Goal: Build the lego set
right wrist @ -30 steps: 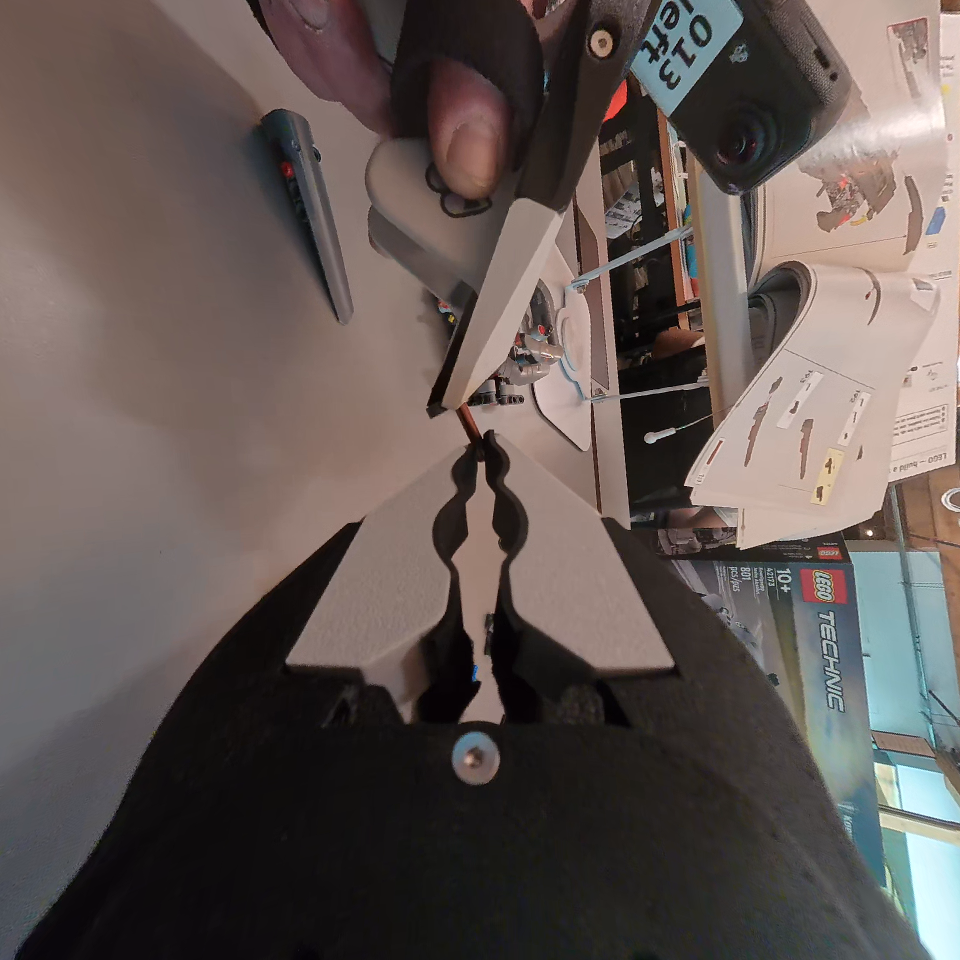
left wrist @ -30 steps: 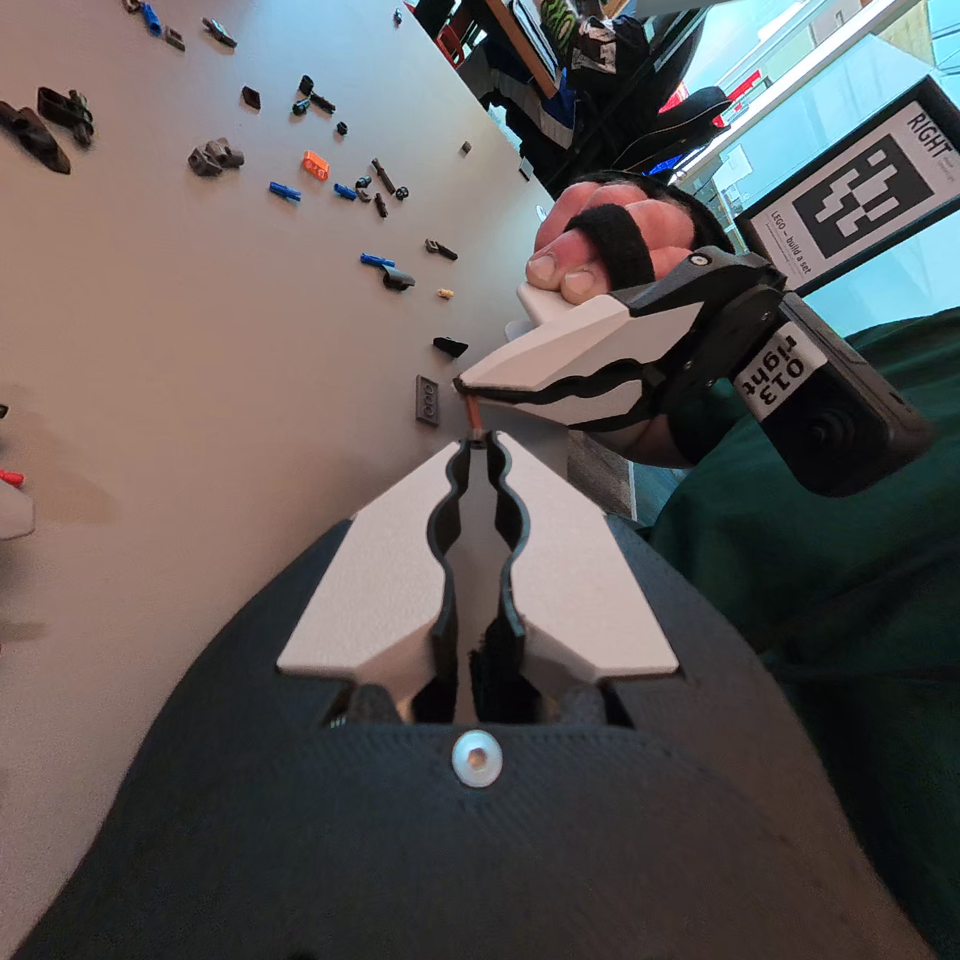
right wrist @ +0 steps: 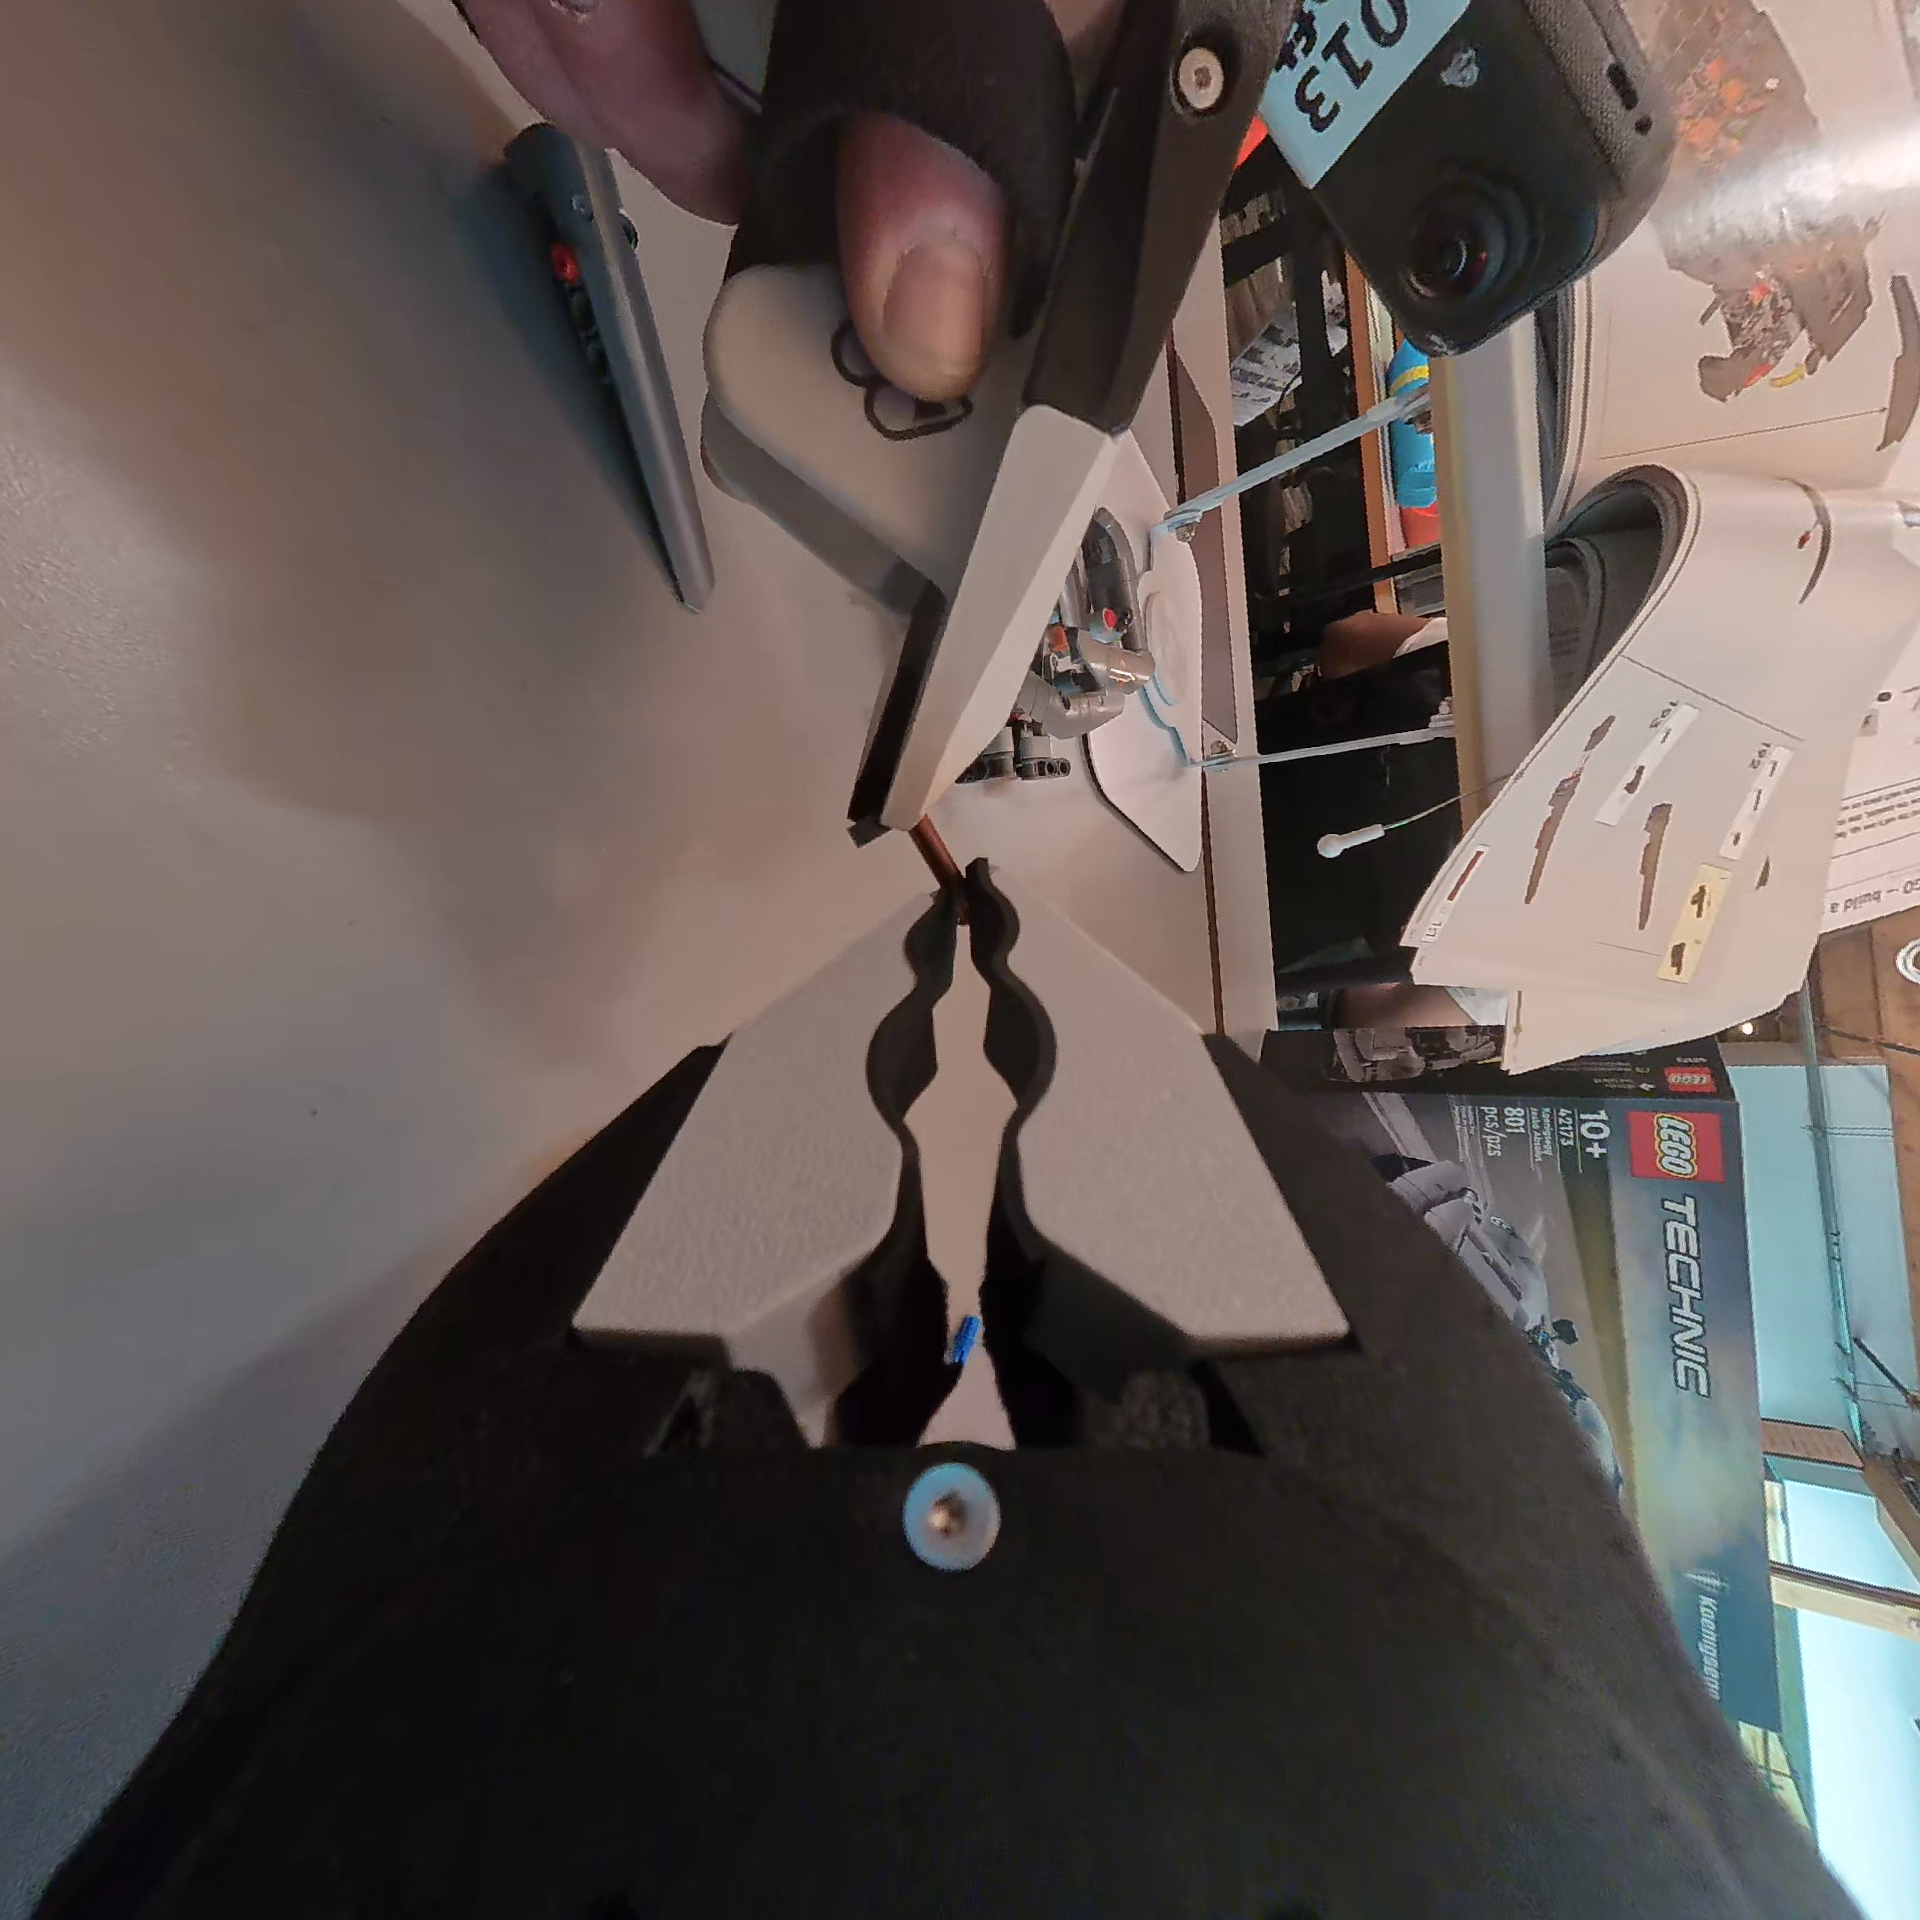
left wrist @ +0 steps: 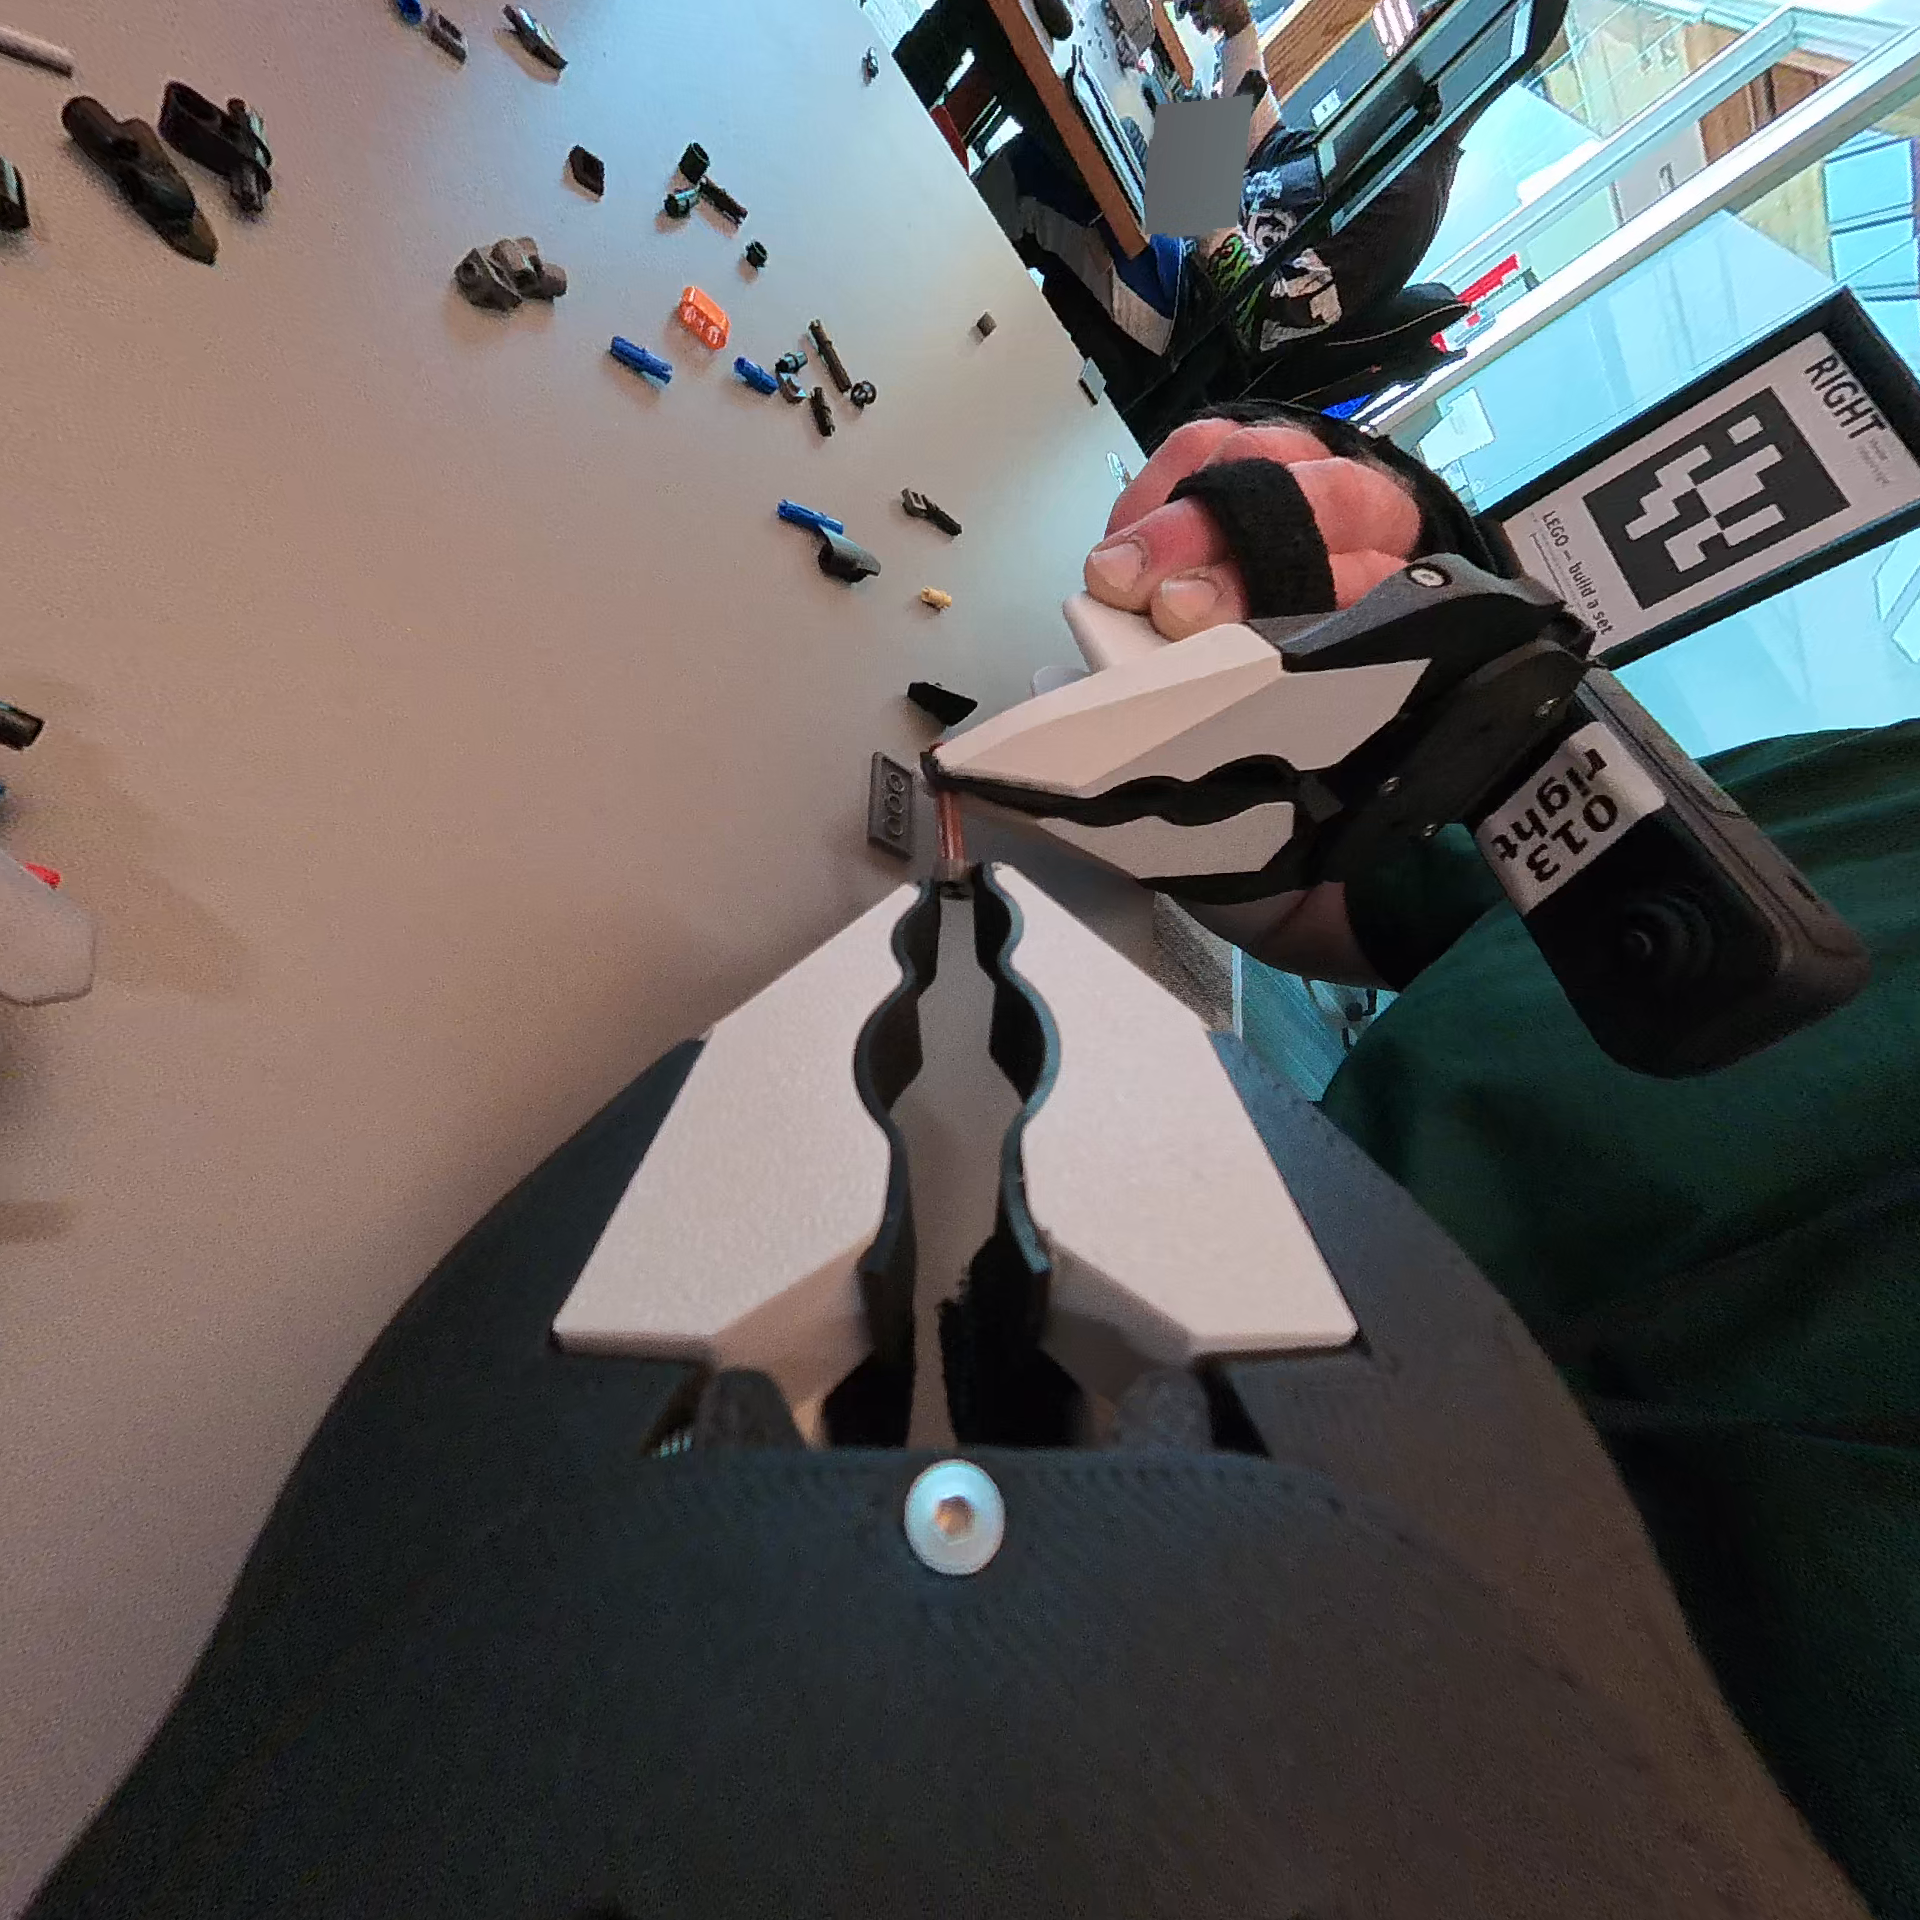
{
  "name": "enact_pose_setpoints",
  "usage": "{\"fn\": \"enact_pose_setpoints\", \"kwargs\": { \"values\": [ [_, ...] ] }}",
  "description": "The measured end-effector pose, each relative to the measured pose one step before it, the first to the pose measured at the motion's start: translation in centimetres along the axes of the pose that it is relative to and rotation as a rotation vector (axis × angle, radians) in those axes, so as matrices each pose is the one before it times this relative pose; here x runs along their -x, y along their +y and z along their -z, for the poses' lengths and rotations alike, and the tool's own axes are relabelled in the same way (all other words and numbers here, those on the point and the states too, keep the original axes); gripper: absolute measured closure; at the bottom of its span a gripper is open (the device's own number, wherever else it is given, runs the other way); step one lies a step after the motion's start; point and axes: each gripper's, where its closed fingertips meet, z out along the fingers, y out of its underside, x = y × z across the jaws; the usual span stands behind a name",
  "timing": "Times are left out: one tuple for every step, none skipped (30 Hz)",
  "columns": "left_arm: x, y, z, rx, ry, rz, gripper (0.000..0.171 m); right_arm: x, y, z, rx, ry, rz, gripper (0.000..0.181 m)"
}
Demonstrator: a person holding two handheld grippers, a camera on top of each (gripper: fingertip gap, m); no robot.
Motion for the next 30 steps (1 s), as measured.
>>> {"fn": "enact_pose_setpoints", "kwargs": {
  "values": [
    [0.067,0.021,-0.019,0.00173,-0.0030,0.0005,0.167,0.047,0.038,-0.031,0.0018,-0.0019,0.0000,0.181],
    [0.056,-0.005,-0.020,-0.00173,-0.0023,0.0017,0.167,0.033,0.037,-0.026,0.0011,-0.0012,0.0008,0.181],
    [-0.023,-0.048,-0.010,-0.00369,0.0024,0.0011,0.167,-0.045,0.002,0.021,0.0006,0.0025,-0.0002,0.181],
    [0.057,-0.019,0.016,-0.00070,-0.0042,-0.0013,0.167,-0.028,0.001,0.002,-0.0005,-0.0001,-0.0045,0.181],
    [0.156,-0.067,0.049,-0.00478,-0.0113,-0.0018,0.167,-0.007,0.035,-0.035,0.0020,0.0009,0.0004,0.181],
    [0.135,-0.032,0.027,-0.00201,-0.0052,0.0025,0.167,-0.017,-0.019,-0.004,0.0004,0.0017,0.0017,0.181],
    [-0.004,0.006,0.020,-0.00092,0.0061,0.0039,0.167,-0.028,-0.042,0.013,-0.0010,0.0015,-0.0011,0.181],
    [0.031,-0.007,0.007,-0.00138,0.0010,0.0013,0.167,-0.009,-0.016,-0.013,-0.0004,0.0009,-0.0005,0.181],
    [0.029,0.037,-0.027,0.00183,-0.0021,-0.0002,0.167,0.024,0.017,-0.017,0.0000,-0.0021,-0.0014,0.181],
    [-0.008,0.036,-0.034,0.00360,-0.0017,-0.0042,0.167,0.014,0.007,-0.017,0.0000,-0.0005,0.0008,0.181],
    [0.008,0.027,-0.016,0.00274,-0.0032,-0.0039,0.167,0.019,0.004,-0.025,-0.0005,-0.0014,-0.0004,0.181],
    [0.007,0.033,-0.012,0.00334,-0.0014,-0.0012,0.167,0.017,-0.003,-0.003,-0.0013,-0.0019,-0.0010,0.181],
    [-0.017,0.014,-0.027,0.00259,-0.0002,-0.0019,0.167,-0.004,-0.006,-0.016,-0.0011,-0.0006,-0.0028,0.181],
    [0.007,0.009,-0.012,0.00146,-0.0009,-0.0015,0.167,-0.004,-0.014,0.006,-0.0004,0.0005,0.0007,0.181],
    [-0.003,0.021,-0.043,0.00180,-0.0005,-0.0002,0.167,0.003,0.015,-0.003,0.0001,-0.0012,-0.0010,0.181],
    [-0.021,0.072,-0.096,0.00374,0.0012,-0.0009,0.167,0.011,-0.004,-0.024,0.0005,-0.0014,-0.0034,0.181],
    [-0.059,0.050,-0.102,0.00274,0.0022,-0.0006,0.167,0.006,0.003,-0.011,0.0011,0.0018,0.0019,0.181],
    [-0.015,-0.012,-0.062,-0.00166,-0.0016,0.0001,0.167,-0.004,0.005,0.026,0.0006,0.0008,0.0024,0.181],
    [-0.009,-0.016,-0.021,-0.00221,-0.0005,0.0000,0.167,0.017,0.059,-0.021,-0.0006,-0.0029,-0.0039,0.181],
    [-0.063,-0.044,-0.015,-0.00269,0.0038,0.0004,0.167,0.035,0.081,-0.032,-0.0005,-0.0040,-0.0048,0.181],
    [-0.017,-0.081,-0.007,-0.00479,0.0011,-0.0001,0.167,-0.080,-0.011,0.032,-0.0006,0.0028,-0.0017,0.181],
    [-0.003,0.009,-0.025,0.00031,-0.0008,-0.0025,0.167,-0.107,-0.045,0.029,-0.0014,0.0047,-0.0018,0.181],
    [-0.028,-0.002,-0.023,-0.00016,0.0007,-0.0011,0.167,-0.033,-0.037,0.022,-0.0043,-0.0024,-0.0107,0.181],
    [-0.012,-0.119,0.054,-0.00854,0.0005,0.0010,0.167,-0.031,0.065,-0.023,-0.0015,-0.0080,-0.0161,0.181],
    [-0.031,-0.152,0.092,-0.01211,0.0032,0.0027,0.167,0.032,0.109,-0.073,-0.0016,-0.0151,-0.0206,0.180],
    [-0.114,-0.164,0.106,-0.01258,0.0086,0.0032,0.167,-0.118,-0.070,0.059,-0.0139,-0.0002,-0.0071,0.178],
    [-0.107,-0.136,0.062,-0.01025,0.0049,-0.0004,0.167,-0.198,-0.120,0.124,-0.0107,0.0039,-0.0100,0.177],
    [0.003,-0.055,0.001,-0.00519,-0.0027,-0.0026,0.167,-0.065,-0.085,0.010,-0.0071,-0.0060,-0.0172,0.176],
    [-0.019,-0.060,-0.059,-0.00578,0.0017,-0.0004,0.167,0.021,-0.066,-0.042,-0.0097,-0.0076,-0.0140,0.172],
    [-0.165,-0.098,-0.083,-0.00797,0.0115,-0.0010,0.167,-0.042,-0.124,0.016,-0.0110,-0.0028,-0.0100,0.169]
  ]
}}
